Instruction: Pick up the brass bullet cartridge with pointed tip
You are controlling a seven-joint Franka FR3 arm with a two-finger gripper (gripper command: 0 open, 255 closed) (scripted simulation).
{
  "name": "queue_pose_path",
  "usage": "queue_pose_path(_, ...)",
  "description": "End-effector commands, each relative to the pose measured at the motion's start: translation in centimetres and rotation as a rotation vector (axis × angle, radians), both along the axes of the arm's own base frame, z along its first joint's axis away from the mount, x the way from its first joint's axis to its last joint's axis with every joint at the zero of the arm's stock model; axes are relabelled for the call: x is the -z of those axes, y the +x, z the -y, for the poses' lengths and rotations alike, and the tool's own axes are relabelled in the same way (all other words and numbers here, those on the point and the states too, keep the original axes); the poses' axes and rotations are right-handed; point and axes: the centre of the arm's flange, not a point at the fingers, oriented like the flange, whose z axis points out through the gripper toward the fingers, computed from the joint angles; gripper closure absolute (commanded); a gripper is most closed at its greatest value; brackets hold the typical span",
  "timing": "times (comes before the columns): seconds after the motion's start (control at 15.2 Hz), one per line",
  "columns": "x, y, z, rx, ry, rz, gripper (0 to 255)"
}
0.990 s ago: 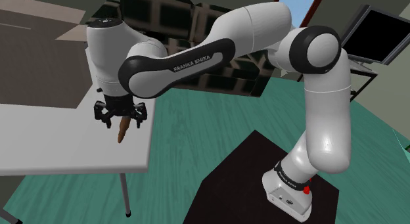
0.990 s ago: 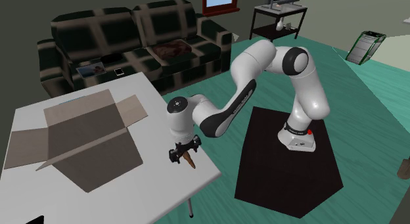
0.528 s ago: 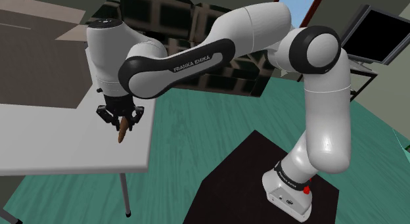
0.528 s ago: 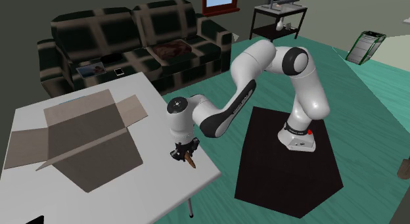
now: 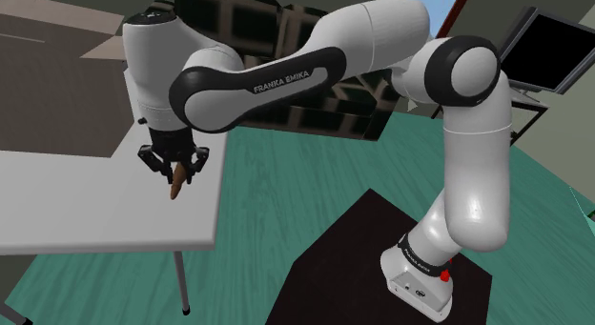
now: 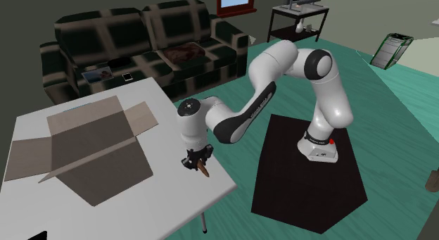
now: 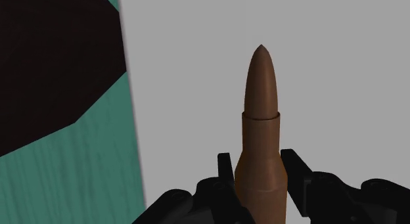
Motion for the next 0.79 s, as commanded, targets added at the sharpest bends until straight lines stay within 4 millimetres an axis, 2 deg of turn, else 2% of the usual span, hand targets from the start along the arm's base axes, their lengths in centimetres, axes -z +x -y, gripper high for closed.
queue_pose_path(0.0,-1.1,0.0,0.0,0.0,0.0,0.0,255)
queue_pose_path(0.59,-5.8,0.0,0.0,0.0,0.0,0.0,255)
queue_pose_path(0.73,-5.9,0.0,0.0,0.0,0.0,0.0,255)
